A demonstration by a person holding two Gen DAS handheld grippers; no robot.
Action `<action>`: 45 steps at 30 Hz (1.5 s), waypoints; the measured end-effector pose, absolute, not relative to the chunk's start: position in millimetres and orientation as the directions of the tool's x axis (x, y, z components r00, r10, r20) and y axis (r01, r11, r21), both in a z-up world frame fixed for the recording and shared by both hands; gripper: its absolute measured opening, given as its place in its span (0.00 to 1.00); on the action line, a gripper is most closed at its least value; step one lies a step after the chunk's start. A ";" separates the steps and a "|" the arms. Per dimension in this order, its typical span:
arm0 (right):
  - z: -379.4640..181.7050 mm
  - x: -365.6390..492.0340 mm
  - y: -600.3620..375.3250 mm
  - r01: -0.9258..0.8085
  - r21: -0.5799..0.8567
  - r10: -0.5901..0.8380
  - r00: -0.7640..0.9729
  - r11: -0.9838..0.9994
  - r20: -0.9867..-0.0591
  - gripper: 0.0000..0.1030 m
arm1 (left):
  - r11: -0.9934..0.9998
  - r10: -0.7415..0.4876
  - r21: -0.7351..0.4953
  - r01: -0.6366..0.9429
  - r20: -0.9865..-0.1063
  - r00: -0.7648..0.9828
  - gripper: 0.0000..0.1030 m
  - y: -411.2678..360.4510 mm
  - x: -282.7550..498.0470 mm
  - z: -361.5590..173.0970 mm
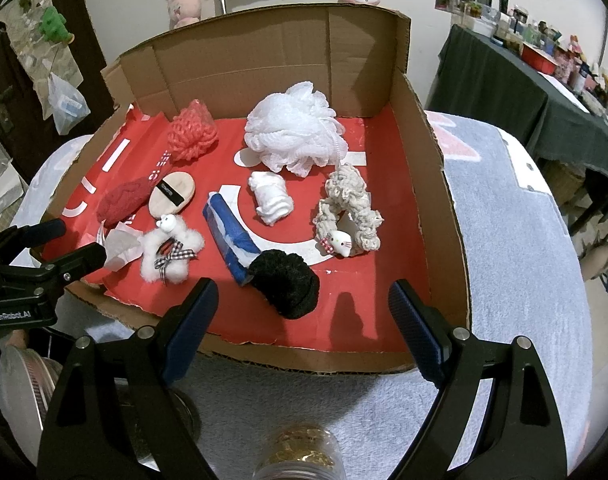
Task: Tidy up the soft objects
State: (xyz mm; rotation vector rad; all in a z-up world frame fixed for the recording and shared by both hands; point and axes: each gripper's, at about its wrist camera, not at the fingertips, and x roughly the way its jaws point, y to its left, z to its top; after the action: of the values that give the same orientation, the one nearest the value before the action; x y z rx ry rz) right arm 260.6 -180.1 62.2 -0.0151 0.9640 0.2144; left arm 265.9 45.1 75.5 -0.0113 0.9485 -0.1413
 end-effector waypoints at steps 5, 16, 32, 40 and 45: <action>63.6 260.3 -178.2 -0.200 0.081 0.180 0.548 0.976 -0.817 0.85 | 0.991 -0.123 -0.064 0.120 -0.803 0.583 1.00 43.1 262.3 79.2; 101.5 238.3 -186.1 -0.186 0.084 0.184 0.626 0.979 -0.757 0.85 | 0.991 -0.135 -0.085 0.106 -0.711 0.690 1.00 50.2 225.7 121.1; 132.4 101.9 -192.3 -0.229 0.068 0.228 0.800 0.971 -0.555 0.95 | 0.991 -0.128 -0.107 0.086 -0.502 0.855 1.00 44.2 91.9 131.9; 78.7 71.8 -183.6 -0.202 0.018 0.177 0.809 0.979 -0.561 0.95 | 0.992 -0.129 -0.077 0.104 -0.527 0.840 1.00 23.4 68.5 87.4; 38.2 71.8 -186.2 -0.180 0.041 0.166 0.767 0.983 -0.620 0.95 | 0.992 -0.124 -0.069 0.103 -0.596 0.794 1.00 13.3 71.9 52.0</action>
State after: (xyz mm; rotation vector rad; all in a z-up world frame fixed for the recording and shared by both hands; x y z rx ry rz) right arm 71.8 -186.2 38.2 -0.0213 0.6714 0.1878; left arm 71.9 13.3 52.0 -0.0333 0.6425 -0.1222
